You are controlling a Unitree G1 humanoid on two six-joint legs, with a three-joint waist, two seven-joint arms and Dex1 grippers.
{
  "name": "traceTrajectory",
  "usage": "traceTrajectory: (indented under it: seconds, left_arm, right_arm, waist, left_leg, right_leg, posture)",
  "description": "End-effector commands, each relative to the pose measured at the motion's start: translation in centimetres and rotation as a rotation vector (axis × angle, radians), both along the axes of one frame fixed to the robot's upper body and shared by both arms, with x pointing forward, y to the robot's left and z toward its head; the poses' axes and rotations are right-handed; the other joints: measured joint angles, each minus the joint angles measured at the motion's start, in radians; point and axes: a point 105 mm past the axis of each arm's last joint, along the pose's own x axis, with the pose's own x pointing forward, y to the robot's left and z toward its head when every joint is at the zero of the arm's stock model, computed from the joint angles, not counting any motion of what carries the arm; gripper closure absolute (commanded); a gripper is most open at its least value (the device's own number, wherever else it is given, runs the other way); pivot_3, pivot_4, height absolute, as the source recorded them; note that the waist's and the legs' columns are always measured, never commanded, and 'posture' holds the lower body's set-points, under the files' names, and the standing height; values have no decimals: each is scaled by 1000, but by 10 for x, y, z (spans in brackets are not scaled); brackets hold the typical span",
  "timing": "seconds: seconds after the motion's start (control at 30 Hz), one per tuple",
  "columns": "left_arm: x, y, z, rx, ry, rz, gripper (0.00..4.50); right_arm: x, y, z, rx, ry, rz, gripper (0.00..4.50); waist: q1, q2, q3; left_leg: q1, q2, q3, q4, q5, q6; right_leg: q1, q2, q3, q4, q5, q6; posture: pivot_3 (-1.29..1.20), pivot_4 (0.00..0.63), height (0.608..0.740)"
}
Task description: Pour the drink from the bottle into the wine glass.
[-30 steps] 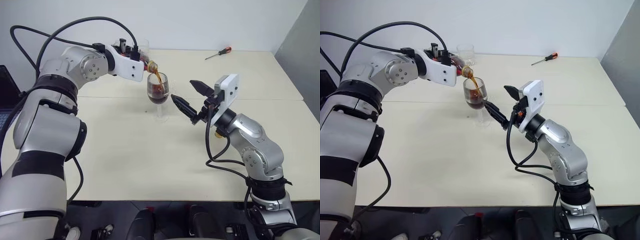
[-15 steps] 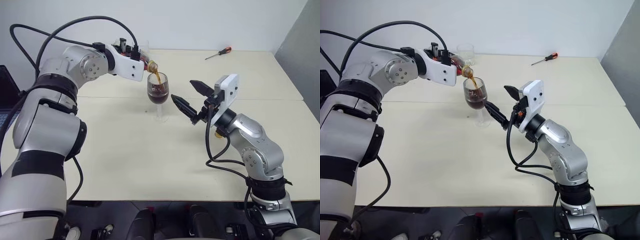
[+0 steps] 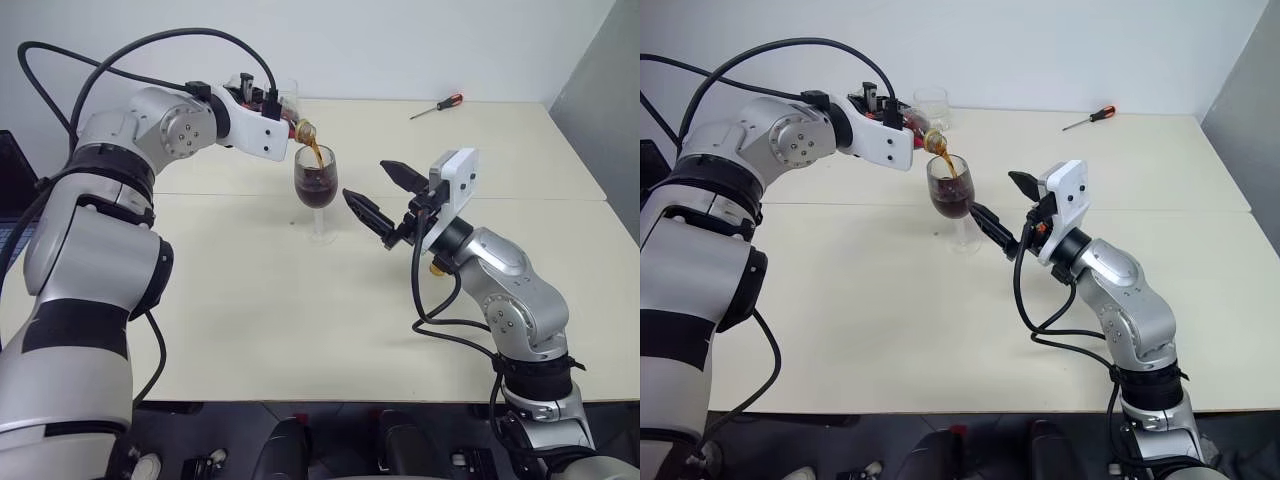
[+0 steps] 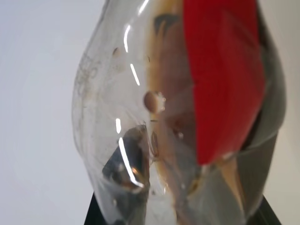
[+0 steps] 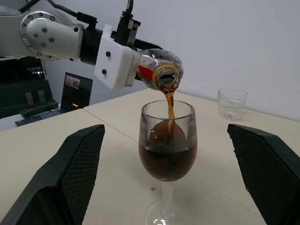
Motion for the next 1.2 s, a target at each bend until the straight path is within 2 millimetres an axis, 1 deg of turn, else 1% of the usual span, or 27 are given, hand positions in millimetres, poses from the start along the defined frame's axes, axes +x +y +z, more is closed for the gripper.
traceTrajectory:
  seconds: [0.03, 0.6, 0.67, 0.83, 1.0, 1.2]
  left_arm:
    - [-4, 0, 29, -16, -80, -9, 3347]
    - [-4, 2, 29, -26, -81, -3, 3347]
    - [-4, 1, 30, -81, -63, -3, 3347]
    - [-3, 0, 25, -151, -17, -6, 3347]
    - [-3, 0, 27, -277, 27, -4, 3347]
    - [-2, 3, 25, -427, 90, -3, 3347]
  right_arm:
    - [-6, -1, 12, 15, -57, 7, 0]
    - [-7, 0, 10, 9, -51, 10, 0]
    - [-7, 0, 10, 10, -51, 9, 0]
    - [-6, -1, 11, 9, -52, 4, 0]
    - [-5, -1, 11, 9, -52, 1, 0]
    - [-3, -2, 10, 8, -54, -6, 0]
  waist:
    - [0, 0, 0]
    - [0, 0, 0]
    - [0, 0, 0]
    - [0, 0, 0]
    - [0, 0, 0]
    - [0, 0, 0]
  left_leg:
    - [0, 0, 0, 0, 0, 0]
    - [0, 0, 0, 1, 0, 0]
    - [0, 0, 0, 1, 0, 0]
    - [-1, 0, 0, 4, 0, 0]
    - [-4, 0, -1, 8, 0, 0]
    - [-4, 0, -2, 9, 0, 0]
  right_leg:
    - [0, 0, 0, 0, 0, 0]
    - [0, 0, 0, 0, 0, 0]
    - [0, 0, 0, 0, 0, 0]
    - [0, 0, -1, 1, 0, 0]
    - [0, 0, -2, 2, 0, 0]
    - [0, 0, -2, 2, 0, 0]
  posture:
    - [0, 150, 740]
    - [0, 150, 740]
    - [0, 150, 740]
    - [0, 150, 740]
    - [0, 150, 740]
    - [0, 150, 740]
